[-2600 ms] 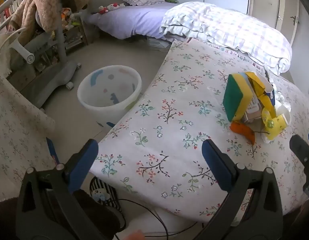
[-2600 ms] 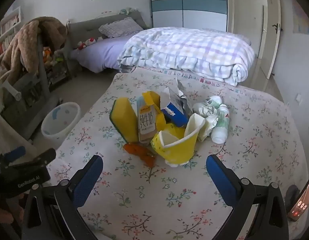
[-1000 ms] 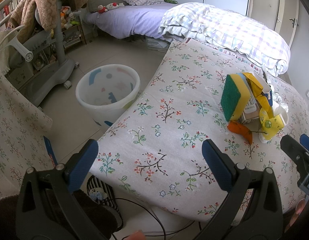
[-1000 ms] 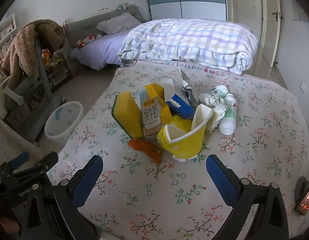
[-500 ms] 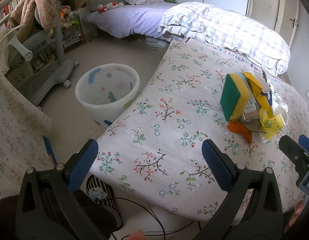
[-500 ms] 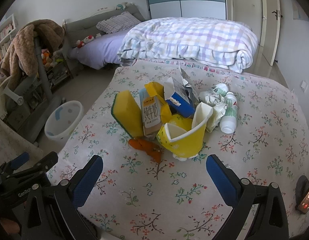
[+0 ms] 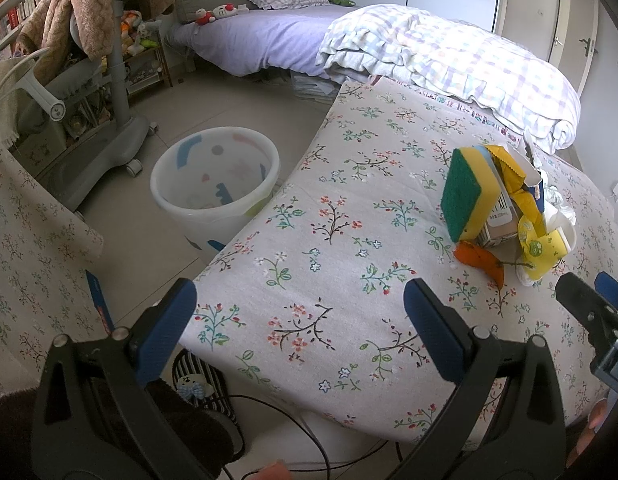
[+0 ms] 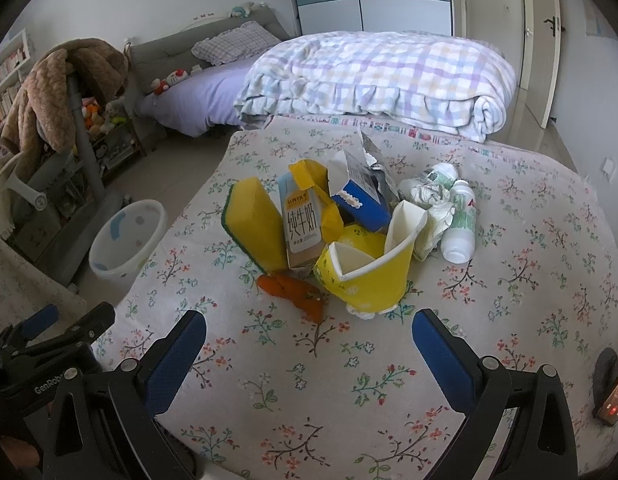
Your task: Collect trash
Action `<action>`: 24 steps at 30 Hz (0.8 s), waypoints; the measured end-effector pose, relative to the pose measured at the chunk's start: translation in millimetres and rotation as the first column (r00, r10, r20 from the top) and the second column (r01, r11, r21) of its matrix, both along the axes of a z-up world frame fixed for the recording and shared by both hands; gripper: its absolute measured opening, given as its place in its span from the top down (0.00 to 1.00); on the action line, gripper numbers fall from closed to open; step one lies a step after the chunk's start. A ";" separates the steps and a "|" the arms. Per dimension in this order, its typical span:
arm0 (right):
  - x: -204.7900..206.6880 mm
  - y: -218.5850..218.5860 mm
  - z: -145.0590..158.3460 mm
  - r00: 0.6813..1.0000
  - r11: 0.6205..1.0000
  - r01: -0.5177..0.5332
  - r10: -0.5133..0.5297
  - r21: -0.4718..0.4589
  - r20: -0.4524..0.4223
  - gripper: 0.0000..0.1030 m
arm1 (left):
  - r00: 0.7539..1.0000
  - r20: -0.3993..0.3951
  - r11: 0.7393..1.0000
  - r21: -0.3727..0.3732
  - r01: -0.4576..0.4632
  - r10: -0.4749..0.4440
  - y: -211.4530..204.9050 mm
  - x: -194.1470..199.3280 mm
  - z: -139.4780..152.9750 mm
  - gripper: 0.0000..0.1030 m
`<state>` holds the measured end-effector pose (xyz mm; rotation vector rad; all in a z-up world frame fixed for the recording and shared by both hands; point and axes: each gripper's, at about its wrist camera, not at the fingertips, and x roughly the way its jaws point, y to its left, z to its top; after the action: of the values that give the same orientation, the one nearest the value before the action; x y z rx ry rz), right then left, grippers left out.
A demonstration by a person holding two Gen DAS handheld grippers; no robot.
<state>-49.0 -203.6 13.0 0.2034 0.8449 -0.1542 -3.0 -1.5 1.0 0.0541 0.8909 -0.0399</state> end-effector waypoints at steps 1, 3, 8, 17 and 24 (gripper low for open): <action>0.2 -0.2 0.0 1.000 1.000 0.000 0.000 0.001 -0.001 0.00 | 1.000 0.000 1.000 0.000 0.000 0.000 0.0 -0.1 0.0 0.00; 0.8 -0.7 0.0 1.000 1.000 0.002 -0.002 0.003 -0.003 0.00 | 1.000 0.001 1.000 0.000 0.000 0.000 0.1 -0.3 0.0 0.00; 1.1 -1.6 -0.6 1.000 1.000 0.004 -0.004 0.008 -0.007 0.00 | 1.000 -0.001 1.000 -0.001 -0.001 0.001 0.4 0.0 0.1 0.00; 1.8 -4.0 -1.1 1.000 1.000 0.010 -0.010 0.020 -0.017 0.00 | 1.000 -0.005 1.000 -0.003 0.002 -0.002 -0.8 -1.3 -1.4 0.00; 2.2 -9.6 -2.0 1.000 0.999 0.015 -0.014 0.036 -0.028 0.00 | 1.000 -0.024 1.000 -0.015 0.018 -0.018 -5.9 0.6 -3.1 0.00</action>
<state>-46.8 -213.2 11.0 0.2421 0.8747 -0.1553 -2.4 -7.4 -2.2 0.0479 0.9138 -0.0643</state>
